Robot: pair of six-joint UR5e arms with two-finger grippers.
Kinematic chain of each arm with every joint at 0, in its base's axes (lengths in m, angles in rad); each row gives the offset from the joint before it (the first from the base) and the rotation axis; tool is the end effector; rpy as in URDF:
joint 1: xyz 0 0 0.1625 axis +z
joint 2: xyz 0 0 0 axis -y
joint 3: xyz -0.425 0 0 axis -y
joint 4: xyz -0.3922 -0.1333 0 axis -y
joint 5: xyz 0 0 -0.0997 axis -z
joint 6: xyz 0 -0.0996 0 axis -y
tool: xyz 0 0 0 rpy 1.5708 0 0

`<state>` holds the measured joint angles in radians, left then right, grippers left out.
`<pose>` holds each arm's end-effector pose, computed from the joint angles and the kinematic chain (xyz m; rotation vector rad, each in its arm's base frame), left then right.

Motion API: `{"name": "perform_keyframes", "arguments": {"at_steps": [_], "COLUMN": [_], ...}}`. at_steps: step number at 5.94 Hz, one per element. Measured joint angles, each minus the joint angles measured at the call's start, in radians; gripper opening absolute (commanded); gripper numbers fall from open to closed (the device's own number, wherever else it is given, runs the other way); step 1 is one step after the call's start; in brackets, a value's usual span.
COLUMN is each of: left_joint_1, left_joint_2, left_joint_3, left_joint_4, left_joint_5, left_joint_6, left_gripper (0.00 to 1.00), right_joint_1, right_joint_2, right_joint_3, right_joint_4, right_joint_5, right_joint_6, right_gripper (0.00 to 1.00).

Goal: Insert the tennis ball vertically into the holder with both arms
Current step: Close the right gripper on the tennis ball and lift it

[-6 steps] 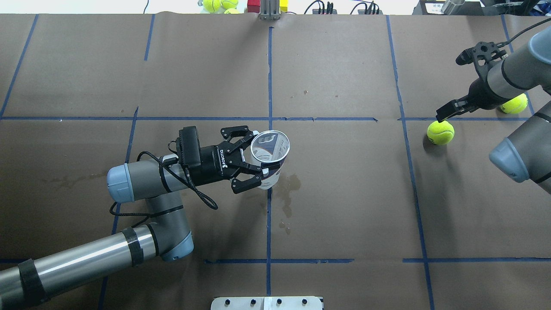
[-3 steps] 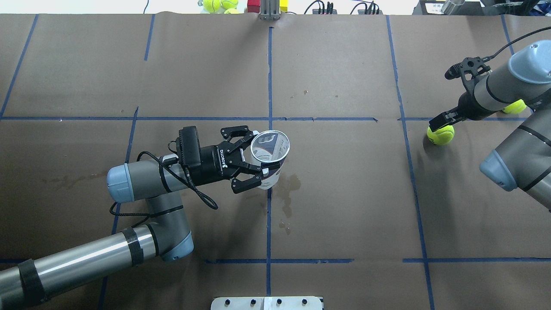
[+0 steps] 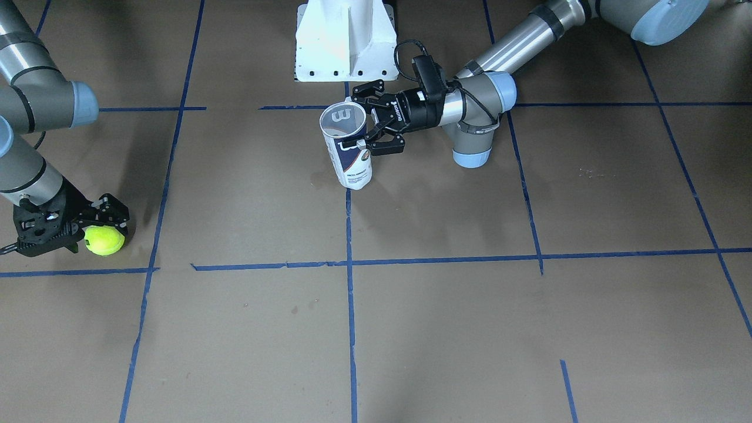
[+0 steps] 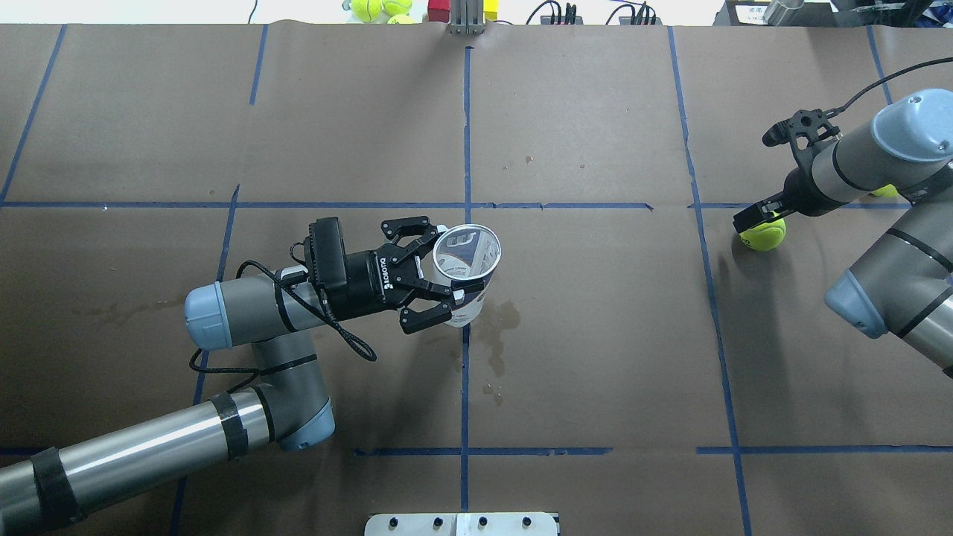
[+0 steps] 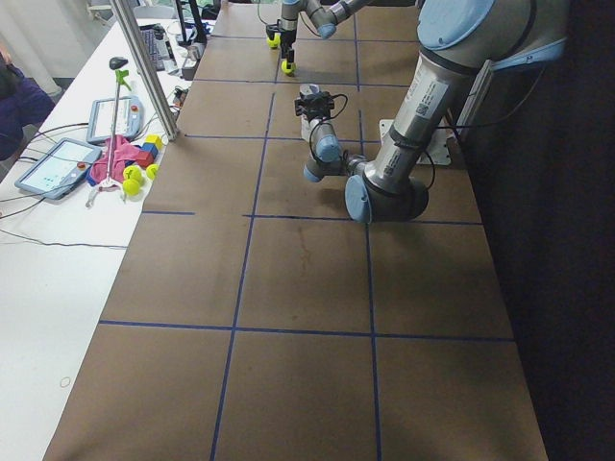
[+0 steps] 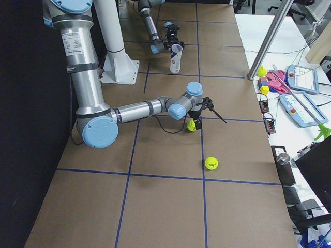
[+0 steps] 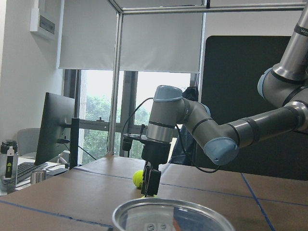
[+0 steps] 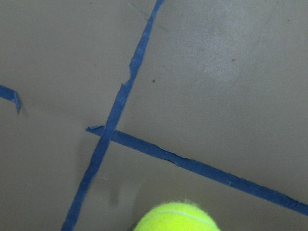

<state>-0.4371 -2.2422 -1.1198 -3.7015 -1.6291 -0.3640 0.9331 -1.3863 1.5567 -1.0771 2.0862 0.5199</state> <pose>0.5328 -0.3897 0.2687 1.7333 1.6508 0.4396 -0.2874 -0.5293 0.5206 0.2726 -0.7722 -0.2822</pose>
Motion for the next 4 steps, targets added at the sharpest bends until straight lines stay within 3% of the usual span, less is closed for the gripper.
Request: {"name": "perform_keyframes", "arguments": {"at_steps": [2, 3, 4], "left_joint_1": [0.0, 0.0, 0.0], "left_joint_2": [0.002, 0.002, 0.002], "left_joint_3": [0.0, 0.0, 0.0], "left_joint_4": [0.0, 0.0, 0.0], "left_joint_5": [0.0, 0.0, 0.0], "left_joint_6": [-0.001, -0.001, -0.002], "left_gripper": [0.47, 0.47, 0.47], "right_joint_1": [-0.025, -0.028, -0.028], "right_joint_2": [0.0, -0.004, -0.008], "right_joint_3": [-0.012, -0.015, -0.014], "right_joint_4": [0.002, 0.002, 0.002], "right_joint_5": [-0.018, -0.022, -0.022], "right_joint_6": [0.001, 0.0, -0.004], "right_gripper": [0.97, 0.47, 0.24]}}
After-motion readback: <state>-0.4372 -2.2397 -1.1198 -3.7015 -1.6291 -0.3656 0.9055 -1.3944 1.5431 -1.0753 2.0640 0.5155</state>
